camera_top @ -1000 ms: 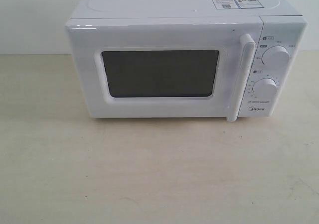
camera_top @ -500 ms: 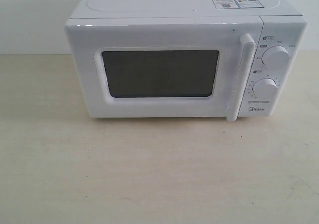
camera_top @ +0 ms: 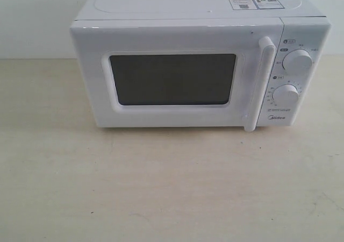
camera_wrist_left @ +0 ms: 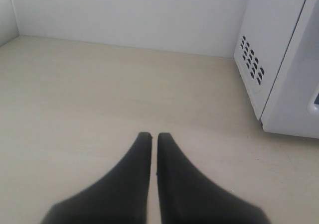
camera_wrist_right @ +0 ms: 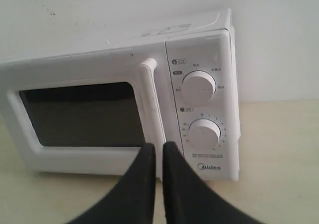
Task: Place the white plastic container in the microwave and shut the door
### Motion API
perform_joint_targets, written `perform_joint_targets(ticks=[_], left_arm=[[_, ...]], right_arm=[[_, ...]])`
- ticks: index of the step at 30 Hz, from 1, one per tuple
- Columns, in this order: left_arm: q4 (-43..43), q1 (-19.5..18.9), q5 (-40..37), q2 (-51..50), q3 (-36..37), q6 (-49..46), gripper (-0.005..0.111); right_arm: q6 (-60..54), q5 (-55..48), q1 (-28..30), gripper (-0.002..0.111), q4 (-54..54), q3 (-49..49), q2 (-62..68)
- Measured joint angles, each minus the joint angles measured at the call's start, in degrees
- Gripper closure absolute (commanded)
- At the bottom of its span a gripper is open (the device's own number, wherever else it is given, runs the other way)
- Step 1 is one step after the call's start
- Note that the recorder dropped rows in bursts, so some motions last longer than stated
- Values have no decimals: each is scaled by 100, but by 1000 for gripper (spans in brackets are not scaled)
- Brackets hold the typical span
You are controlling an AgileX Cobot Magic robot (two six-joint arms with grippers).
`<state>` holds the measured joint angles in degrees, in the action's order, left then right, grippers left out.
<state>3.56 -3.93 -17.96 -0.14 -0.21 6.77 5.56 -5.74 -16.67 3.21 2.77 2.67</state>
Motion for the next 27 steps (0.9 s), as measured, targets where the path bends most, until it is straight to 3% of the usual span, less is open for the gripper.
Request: perform_joint_targets(ticks=[11, 21, 27], left_arm=[[0, 0, 0, 0, 0, 0, 102], [2, 0, 0, 0, 0, 0, 102], [2, 0, 0, 0, 0, 0, 102]], right_arm=[[705, -255, 0, 106, -713, -255, -9], [345, -322, 0, 106, -865, -255, -9], [-184, -982, 0, 106, -925, -255, -9]])
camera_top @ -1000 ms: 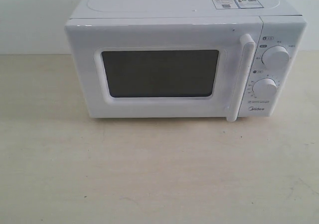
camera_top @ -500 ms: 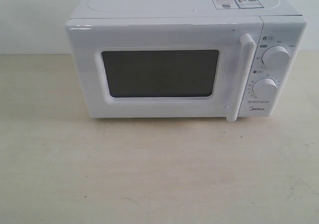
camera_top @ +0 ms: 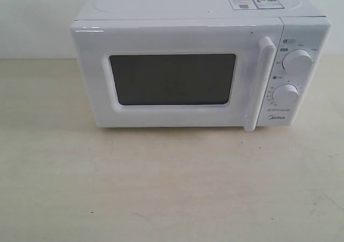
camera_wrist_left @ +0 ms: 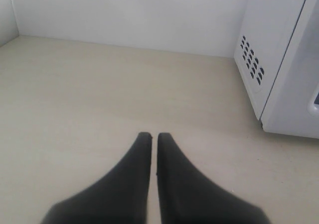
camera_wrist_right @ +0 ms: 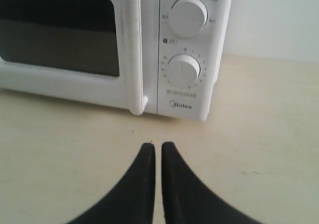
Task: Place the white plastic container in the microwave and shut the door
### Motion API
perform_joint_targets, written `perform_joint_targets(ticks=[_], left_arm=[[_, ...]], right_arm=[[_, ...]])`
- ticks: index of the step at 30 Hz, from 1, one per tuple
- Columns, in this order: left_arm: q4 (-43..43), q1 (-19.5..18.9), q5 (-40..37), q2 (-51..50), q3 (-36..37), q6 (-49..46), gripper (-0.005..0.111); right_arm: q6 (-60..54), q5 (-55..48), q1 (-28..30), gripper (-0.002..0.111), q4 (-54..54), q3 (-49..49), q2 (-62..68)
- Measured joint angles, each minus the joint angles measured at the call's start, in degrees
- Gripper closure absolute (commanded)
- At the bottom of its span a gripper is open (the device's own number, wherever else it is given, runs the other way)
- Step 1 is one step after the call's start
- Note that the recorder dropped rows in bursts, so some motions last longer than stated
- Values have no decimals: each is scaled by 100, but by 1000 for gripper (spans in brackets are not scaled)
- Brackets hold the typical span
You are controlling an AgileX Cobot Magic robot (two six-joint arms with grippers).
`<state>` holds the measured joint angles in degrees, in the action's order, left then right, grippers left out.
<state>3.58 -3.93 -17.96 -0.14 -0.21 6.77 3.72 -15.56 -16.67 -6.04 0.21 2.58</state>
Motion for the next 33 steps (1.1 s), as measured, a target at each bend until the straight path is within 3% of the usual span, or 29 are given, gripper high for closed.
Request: perform_joint_targets(ticks=[13, 23, 33], left_arm=[[0, 0, 0, 0, 0, -2, 102], [0, 0, 0, 0, 0, -2, 102], [0, 0, 0, 0, 0, -2, 102]], right_arm=[[-71, -277, 752, 106, -86, -26, -13], [-70, -299, 803, 106, -107, -26, -13], [242, -299, 1200, 106, -86, -26, -13]])
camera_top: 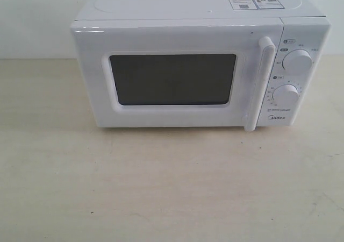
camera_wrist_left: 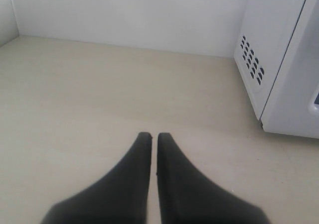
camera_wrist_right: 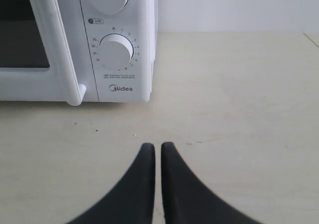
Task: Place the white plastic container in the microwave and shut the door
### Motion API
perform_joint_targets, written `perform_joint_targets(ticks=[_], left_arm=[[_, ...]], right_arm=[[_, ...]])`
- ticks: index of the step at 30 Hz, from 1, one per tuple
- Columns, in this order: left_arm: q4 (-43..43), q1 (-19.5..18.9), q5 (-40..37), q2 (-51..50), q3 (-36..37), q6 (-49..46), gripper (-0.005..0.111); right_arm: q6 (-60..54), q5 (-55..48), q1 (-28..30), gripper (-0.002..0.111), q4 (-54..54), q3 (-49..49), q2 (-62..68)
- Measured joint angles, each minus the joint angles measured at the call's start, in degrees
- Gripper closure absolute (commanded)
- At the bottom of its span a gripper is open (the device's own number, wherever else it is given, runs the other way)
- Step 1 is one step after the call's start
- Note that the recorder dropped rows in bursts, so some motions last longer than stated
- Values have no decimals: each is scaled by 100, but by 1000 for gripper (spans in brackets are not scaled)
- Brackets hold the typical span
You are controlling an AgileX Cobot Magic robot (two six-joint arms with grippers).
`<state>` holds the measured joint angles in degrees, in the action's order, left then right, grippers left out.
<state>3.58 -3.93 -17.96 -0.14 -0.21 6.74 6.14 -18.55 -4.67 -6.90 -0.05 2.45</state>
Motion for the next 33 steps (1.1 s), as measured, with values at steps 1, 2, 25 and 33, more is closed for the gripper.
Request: perform_joint_targets(ticks=[1, 2, 25, 33], left_arm=[[0, 0, 0, 0, 0, 0, 102], [0, 0, 0, 0, 0, 0, 102], [0, 0, 0, 0, 0, 0, 102], [0, 0, 0, 0, 0, -10, 102]], right_arm=[[-7, 0, 0, 106, 0, 0, 0], [40, 0, 0, 106, 0, 0, 0], [330, -65, 10, 106, 0, 0, -211], [29, -86, 10, 106, 24, 0, -212]])
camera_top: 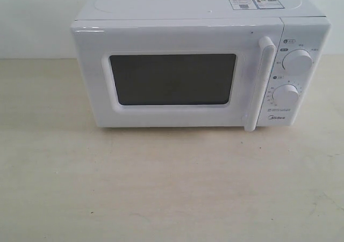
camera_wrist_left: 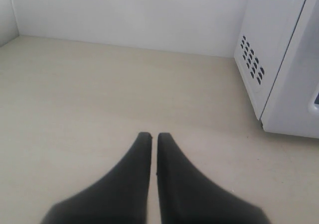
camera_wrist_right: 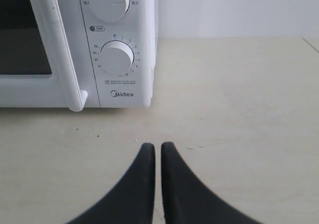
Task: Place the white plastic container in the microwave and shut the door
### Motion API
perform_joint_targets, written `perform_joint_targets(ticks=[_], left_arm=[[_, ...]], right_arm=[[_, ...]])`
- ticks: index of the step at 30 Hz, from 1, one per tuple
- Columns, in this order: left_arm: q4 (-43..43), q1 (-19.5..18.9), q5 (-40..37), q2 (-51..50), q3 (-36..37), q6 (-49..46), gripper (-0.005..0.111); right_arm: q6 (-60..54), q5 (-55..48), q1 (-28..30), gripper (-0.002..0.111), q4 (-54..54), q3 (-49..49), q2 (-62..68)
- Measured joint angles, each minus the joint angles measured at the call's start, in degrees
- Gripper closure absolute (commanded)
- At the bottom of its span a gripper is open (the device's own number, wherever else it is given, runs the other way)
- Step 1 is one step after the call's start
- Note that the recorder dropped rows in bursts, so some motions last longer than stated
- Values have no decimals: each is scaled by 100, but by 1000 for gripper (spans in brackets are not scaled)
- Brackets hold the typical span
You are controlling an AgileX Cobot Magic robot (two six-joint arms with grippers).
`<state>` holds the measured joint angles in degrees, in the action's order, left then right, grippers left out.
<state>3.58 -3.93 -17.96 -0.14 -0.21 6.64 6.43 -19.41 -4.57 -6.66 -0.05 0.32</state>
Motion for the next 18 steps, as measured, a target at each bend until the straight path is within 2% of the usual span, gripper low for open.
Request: perform_joint_targets(ticks=[18], left_arm=[[0, 0, 0, 0, 0, -2, 102]], right_arm=[[-35, 2, 0, 106, 210, 0, -10]])
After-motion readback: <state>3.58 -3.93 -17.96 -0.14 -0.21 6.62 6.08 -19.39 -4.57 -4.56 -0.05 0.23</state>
